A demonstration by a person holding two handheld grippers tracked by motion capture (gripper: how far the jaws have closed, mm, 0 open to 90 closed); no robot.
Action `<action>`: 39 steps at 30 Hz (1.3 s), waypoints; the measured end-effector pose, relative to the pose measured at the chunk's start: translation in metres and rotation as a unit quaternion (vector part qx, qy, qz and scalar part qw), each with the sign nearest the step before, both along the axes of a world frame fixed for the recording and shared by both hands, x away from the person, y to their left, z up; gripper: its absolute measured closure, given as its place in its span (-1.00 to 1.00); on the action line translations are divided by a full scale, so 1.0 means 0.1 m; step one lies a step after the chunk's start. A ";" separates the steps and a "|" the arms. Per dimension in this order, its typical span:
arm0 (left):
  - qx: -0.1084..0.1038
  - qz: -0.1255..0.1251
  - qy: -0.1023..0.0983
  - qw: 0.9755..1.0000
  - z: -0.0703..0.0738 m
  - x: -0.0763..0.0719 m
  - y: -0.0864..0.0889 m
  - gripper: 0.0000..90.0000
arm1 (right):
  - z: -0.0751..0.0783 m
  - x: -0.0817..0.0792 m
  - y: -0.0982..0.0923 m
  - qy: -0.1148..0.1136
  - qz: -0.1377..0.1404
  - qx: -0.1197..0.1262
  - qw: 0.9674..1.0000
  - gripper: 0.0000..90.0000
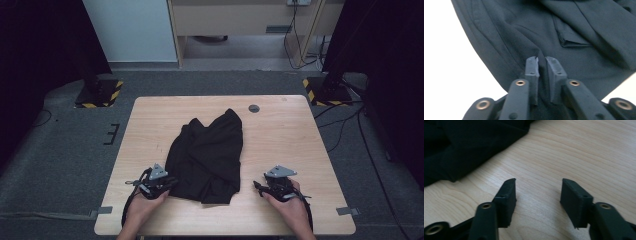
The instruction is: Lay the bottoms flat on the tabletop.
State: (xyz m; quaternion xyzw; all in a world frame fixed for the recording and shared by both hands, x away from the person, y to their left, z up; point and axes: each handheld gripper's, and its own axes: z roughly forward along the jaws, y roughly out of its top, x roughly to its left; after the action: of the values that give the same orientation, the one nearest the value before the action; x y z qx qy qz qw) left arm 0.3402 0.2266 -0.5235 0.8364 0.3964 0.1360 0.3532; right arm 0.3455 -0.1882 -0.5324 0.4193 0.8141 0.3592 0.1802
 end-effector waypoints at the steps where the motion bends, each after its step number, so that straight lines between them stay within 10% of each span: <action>1: 0.003 0.000 -0.001 1.000 0.00 -0.01 -0.01 0.83 | 0.01 0.00 0.01 0.002 0.003 0.000 1.000 0.19; 14: -0.002 0.019 -0.024 1.000 0.09 -0.04 0.00 0.93 | 0.41 0.01 0.55 -0.041 0.074 0.037 0.996 0.70; 21: -0.020 0.017 -0.034 0.999 0.14 -0.03 0.03 0.93 | 0.66 0.38 1.35 -0.031 0.107 0.001 0.994 0.25; 32: -0.040 0.013 -0.048 0.998 0.20 -0.02 0.05 0.93 | 0.54 0.79 2.11 -0.002 0.106 -0.055 0.993 -0.18; 34: -0.040 0.012 -0.049 0.998 0.20 -0.02 0.04 0.93 | 0.48 0.84 2.22 -0.006 0.096 -0.099 0.990 0.10; 36: -0.040 0.011 -0.049 0.998 0.19 -0.02 0.04 0.93 | 0.47 0.86 2.21 -0.006 0.088 -0.103 0.991 0.38; 37: -0.040 0.011 -0.049 0.998 0.19 -0.02 0.04 0.93 | 0.48 0.90 2.14 0.000 0.089 -0.097 0.991 0.89; 39: -0.040 0.012 -0.048 0.998 0.19 -0.02 0.05 0.93 | 0.50 0.90 2.10 0.002 0.087 -0.089 0.992 0.95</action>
State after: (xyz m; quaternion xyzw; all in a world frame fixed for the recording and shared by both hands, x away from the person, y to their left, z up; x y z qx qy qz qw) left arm 0.3381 0.2316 -0.5042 0.8092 0.3941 0.1647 0.4033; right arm 0.4355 0.0217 -0.4825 0.3300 0.8764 0.2986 0.1839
